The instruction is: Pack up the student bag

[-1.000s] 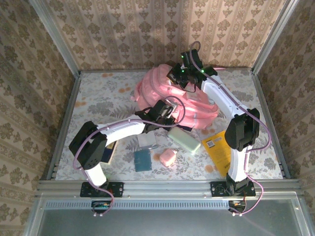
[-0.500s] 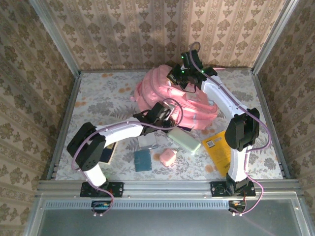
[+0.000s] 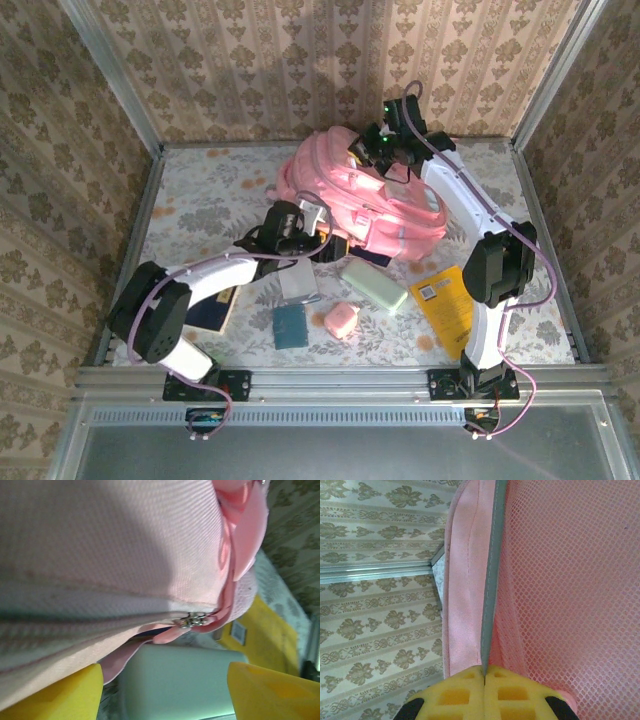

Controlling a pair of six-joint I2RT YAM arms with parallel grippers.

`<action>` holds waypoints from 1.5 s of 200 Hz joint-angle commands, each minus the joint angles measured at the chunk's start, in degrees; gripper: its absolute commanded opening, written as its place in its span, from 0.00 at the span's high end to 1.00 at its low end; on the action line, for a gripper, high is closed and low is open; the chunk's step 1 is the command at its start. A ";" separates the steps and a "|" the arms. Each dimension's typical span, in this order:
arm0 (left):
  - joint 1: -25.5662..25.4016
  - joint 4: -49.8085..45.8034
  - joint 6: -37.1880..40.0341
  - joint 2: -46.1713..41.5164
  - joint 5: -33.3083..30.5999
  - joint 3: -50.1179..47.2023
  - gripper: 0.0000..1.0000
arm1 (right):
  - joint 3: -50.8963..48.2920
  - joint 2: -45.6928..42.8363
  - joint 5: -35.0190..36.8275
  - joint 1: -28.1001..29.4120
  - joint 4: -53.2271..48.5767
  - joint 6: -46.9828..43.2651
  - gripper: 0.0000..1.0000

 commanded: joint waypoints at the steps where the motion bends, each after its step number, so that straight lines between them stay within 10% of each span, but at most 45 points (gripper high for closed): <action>1: -0.18 10.52 -6.52 2.90 7.84 -0.15 0.30 | 3.60 -4.88 -4.58 0.27 3.61 2.92 1.00; 112: -1.28 0.78 -1.85 -3.70 0.12 -2.71 0.32 | 3.63 -4.93 -3.57 -0.26 3.94 3.80 1.00; 300: -3.05 9.40 -3.55 10.32 0.07 6.38 0.27 | 2.13 -6.89 -7.49 -0.34 7.30 9.11 1.00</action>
